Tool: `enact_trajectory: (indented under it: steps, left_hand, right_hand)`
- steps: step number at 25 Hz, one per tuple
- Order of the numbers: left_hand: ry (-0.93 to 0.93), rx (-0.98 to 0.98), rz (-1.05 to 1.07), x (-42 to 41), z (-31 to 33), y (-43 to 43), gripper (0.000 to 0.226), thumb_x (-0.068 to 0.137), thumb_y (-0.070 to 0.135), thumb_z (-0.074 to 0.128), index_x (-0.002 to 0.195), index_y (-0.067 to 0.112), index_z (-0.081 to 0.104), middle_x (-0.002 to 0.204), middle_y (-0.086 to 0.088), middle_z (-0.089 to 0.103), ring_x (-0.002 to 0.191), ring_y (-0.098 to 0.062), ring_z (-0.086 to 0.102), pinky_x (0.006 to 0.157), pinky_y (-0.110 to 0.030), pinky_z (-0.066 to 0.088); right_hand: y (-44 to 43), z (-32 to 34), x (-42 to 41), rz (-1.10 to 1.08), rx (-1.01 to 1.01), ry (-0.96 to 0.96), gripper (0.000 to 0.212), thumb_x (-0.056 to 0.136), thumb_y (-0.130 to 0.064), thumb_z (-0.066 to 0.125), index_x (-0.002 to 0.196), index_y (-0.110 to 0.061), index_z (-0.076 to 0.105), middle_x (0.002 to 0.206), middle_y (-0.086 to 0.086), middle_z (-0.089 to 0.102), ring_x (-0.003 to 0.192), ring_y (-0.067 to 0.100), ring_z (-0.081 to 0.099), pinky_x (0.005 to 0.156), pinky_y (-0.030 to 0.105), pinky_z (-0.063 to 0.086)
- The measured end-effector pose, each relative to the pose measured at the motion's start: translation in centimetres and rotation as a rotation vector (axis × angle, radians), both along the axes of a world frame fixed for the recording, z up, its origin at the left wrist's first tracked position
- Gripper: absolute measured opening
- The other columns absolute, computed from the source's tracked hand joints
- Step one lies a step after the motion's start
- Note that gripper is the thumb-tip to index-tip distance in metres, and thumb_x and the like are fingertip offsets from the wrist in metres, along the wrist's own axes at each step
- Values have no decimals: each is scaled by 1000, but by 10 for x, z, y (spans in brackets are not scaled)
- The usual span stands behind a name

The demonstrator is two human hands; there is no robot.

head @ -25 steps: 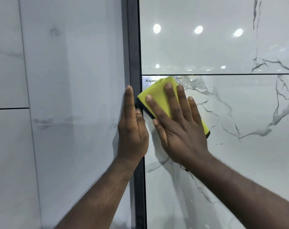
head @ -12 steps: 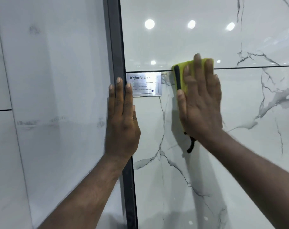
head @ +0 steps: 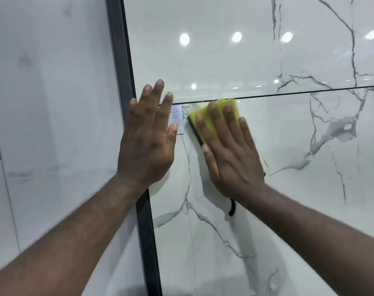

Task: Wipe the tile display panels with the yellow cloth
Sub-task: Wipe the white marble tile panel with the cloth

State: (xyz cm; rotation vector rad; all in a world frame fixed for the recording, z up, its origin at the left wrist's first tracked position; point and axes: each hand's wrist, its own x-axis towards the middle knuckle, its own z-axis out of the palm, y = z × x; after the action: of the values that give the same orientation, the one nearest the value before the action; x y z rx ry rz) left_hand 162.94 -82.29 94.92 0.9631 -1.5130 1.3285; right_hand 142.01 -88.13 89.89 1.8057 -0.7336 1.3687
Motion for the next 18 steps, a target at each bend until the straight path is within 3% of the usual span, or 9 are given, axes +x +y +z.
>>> enact_trajectory:
  steps: [2,3,6,7,11,12,15,16,18]
  left_hand:
    - [-45,24,82,-6,-2,-6,57,117,25,39,168,2,32,179,-15,22,167,-32,17,136,-53,11]
    - [-64,21,161,-7,-7,-10,59,118,29,35,170,2,29,179,-15,20,167,-31,17,135,-57,13]
    - [-124,24,301,-5,-16,-17,63,118,35,32,171,2,22,180,-15,16,168,-31,14,132,-64,16]
    - [-118,18,305,-6,-17,-18,63,118,34,33,171,2,21,180,-15,16,168,-31,14,133,-64,16]
    - [-99,-22,300,-9,-20,-20,63,117,31,39,171,2,24,179,-15,20,167,-32,17,134,-61,17]
    - [-97,-17,308,-9,-21,-20,63,116,31,39,171,2,23,179,-15,20,167,-32,17,133,-61,17]
    - [-94,-1,323,-8,-20,-21,64,116,32,37,171,2,22,180,-15,18,167,-32,15,133,-62,17]
    - [-91,-2,322,-8,-20,-21,64,116,32,37,171,2,22,180,-15,18,167,-32,15,133,-63,18]
    - [-95,-6,314,-8,-20,-21,64,116,32,37,171,2,23,179,-15,19,167,-32,16,133,-63,18]
  right_hand:
    - [-12,13,-34,-18,-140,277,61,110,-25,43,169,-20,25,177,5,15,165,28,9,131,54,18]
    - [-18,24,-46,-10,-143,276,62,109,-24,46,168,-21,26,177,6,15,165,28,9,131,53,18]
    - [-12,34,-37,52,102,-145,66,109,-27,49,169,-28,22,178,8,4,165,29,-2,132,51,13]
    - [-11,28,-30,44,104,-153,66,109,-29,47,169,-29,22,178,8,3,165,30,-3,132,52,12]
    - [-23,32,-59,-29,-161,255,61,111,-33,41,169,-30,22,178,4,10,165,30,4,131,54,17]
    - [-25,40,-65,-47,-146,214,61,112,-33,39,170,-32,19,178,2,8,165,28,3,131,54,15]
    - [-18,42,-54,24,156,-202,63,114,-34,35,171,-34,8,179,0,-5,165,25,-9,132,53,8]
    - [-16,34,-48,5,127,-152,63,114,-35,34,171,-33,7,179,1,-5,165,26,-10,132,54,8]
    - [-22,21,-57,-37,-97,224,60,114,-39,33,170,-32,13,179,3,3,165,29,-2,131,54,13]
